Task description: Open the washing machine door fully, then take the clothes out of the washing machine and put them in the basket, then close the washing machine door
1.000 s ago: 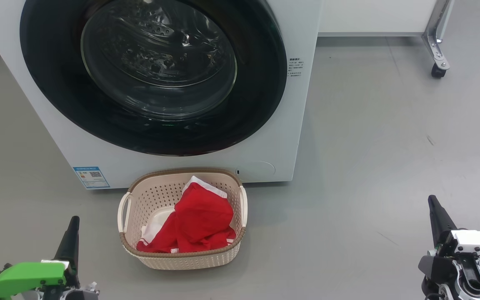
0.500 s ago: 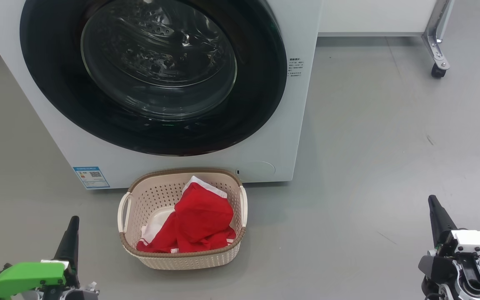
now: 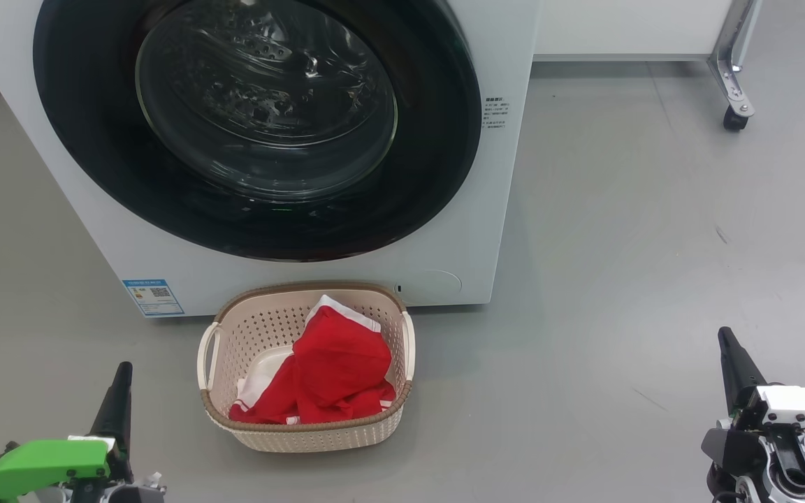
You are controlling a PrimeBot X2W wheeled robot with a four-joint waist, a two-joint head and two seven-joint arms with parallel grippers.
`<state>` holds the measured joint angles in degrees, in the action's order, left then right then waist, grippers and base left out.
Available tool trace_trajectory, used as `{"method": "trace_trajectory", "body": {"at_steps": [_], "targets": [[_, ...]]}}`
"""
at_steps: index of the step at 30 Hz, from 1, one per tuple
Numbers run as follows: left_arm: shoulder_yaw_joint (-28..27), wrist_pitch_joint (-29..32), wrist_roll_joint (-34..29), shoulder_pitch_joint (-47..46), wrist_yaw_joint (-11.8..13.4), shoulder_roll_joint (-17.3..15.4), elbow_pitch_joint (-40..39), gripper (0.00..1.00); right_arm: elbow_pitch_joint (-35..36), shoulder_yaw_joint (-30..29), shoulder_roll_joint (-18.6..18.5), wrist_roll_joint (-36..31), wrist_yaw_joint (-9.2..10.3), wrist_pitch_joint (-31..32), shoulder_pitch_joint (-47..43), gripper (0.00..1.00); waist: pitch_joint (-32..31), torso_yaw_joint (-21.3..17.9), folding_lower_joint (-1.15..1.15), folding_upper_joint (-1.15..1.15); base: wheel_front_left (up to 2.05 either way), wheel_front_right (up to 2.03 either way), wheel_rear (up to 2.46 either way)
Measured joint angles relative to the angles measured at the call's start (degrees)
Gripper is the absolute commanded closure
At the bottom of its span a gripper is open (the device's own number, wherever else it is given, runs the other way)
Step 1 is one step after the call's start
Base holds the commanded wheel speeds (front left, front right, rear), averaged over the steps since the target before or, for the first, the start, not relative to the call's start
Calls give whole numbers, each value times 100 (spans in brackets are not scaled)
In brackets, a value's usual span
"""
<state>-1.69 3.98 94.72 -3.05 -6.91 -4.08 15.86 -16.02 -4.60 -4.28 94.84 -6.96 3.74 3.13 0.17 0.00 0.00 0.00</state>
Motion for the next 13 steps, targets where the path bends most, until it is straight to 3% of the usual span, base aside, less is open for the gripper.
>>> {"method": "trace_trajectory", "body": {"at_steps": [13], "targets": [[-4, 0, 0, 0, 0, 2, -2, 100, 2, -7, 4, 0, 0, 0, 0, 100, 0, 0, 0, 0, 0, 0, 0]]}}
